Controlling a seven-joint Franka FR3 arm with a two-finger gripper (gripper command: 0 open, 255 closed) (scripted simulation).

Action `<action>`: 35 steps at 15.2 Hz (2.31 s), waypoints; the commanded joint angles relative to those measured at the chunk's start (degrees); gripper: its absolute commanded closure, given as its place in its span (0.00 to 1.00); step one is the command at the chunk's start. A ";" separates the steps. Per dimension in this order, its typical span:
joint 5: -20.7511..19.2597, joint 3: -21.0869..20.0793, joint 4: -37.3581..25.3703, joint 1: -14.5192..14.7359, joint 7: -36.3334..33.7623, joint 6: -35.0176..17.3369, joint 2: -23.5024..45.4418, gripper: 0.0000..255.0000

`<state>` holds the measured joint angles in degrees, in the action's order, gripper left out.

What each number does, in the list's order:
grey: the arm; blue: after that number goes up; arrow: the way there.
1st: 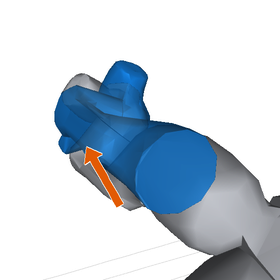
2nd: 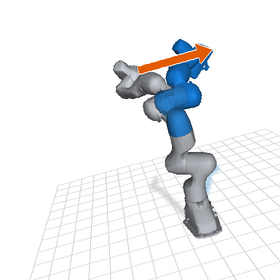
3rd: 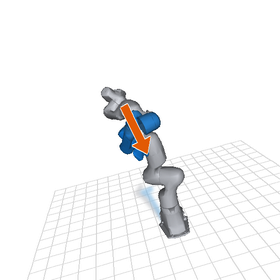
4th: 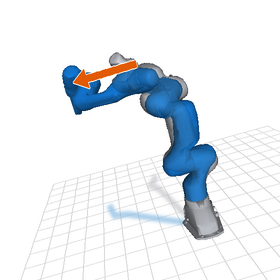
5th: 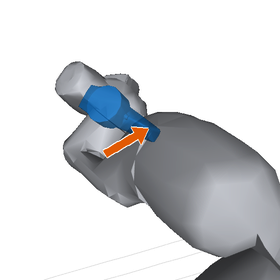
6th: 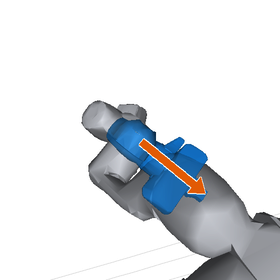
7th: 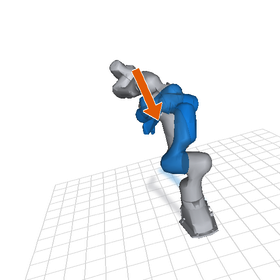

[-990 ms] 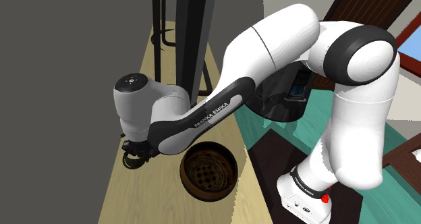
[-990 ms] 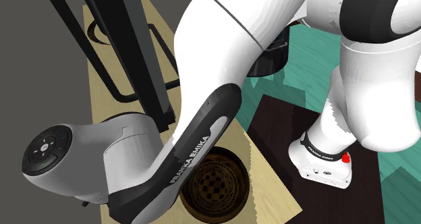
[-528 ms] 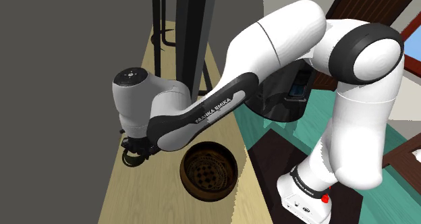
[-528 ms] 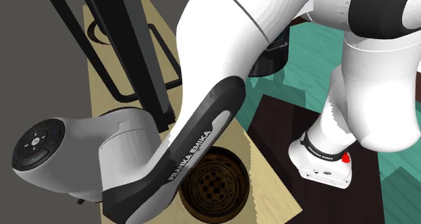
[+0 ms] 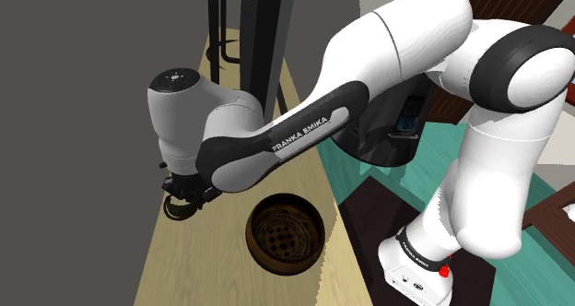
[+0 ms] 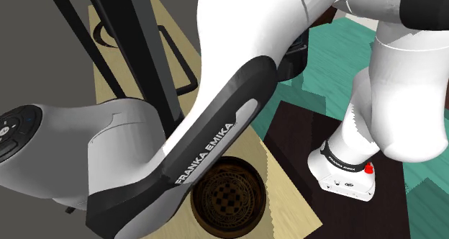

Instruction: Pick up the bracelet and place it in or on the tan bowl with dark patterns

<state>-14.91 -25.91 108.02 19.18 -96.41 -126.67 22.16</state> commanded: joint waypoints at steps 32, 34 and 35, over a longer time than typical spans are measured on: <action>18.74 -2.09 23.09 -2.90 10.74 7.08 -34.48 1.00; 21.15 -1.42 27.71 -1.88 12.14 7.09 -39.45 1.00; 22.26 -1.03 29.93 -1.25 12.76 7.24 -41.95 1.00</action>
<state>6.29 -27.43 135.92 17.54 -84.51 -119.56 -17.48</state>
